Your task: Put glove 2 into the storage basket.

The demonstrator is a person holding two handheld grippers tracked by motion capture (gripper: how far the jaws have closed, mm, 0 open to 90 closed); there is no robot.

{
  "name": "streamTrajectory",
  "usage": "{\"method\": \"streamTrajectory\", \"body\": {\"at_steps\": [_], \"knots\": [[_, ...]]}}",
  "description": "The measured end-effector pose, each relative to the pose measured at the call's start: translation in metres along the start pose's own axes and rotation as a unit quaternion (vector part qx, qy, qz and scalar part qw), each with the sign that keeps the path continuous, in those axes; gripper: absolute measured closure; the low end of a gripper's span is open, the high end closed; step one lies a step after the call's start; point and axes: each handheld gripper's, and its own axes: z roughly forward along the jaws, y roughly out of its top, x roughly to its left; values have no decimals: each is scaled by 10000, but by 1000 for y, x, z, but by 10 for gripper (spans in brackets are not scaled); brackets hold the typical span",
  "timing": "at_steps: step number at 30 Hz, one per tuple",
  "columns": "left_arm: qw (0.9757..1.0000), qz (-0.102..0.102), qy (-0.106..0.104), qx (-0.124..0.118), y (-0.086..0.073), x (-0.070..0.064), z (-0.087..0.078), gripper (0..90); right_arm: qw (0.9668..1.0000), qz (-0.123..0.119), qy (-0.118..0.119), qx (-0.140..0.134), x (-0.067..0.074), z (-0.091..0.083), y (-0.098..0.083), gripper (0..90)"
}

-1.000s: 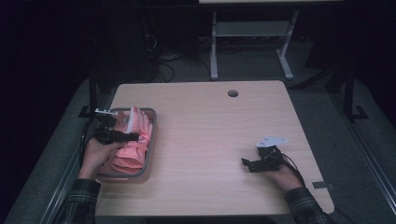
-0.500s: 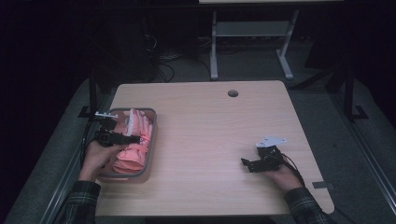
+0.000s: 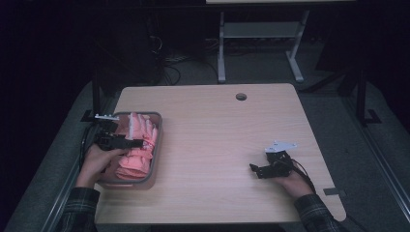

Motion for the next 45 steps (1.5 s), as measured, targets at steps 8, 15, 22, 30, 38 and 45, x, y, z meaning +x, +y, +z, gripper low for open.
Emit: {"method": "streamTrajectory", "body": {"at_steps": [8, 15, 22, 30, 38, 45], "knots": [[9997, 183, 43, -172, 3, -2, -14, 133, 10000, 2, 0, 2, 0, 0, 0, 141], [9984, 438, 110, -325, 7, -5, -30, 133, 10000, -2, 0, 5, 0, 0, 0, 141], [9961, 691, 185, -523, 15, -14, -47, 133, 10000, 1, 3, -1, 0, 0, 0, 141], [9891, 1135, 229, -912, 26, -35, -57, 133, 10000, 4, -1, -3, 0, 0, 0, 141], [9841, 1402, -23, -1088, 35, -62, -54, 133, 10000, 10, -1, -7, 0, 0, 0, 142], [9803, 1605, -332, -1100, 38, -87, -40, 133, 10000, 13, -1, -6, 0, 0, 0, 141]]}}
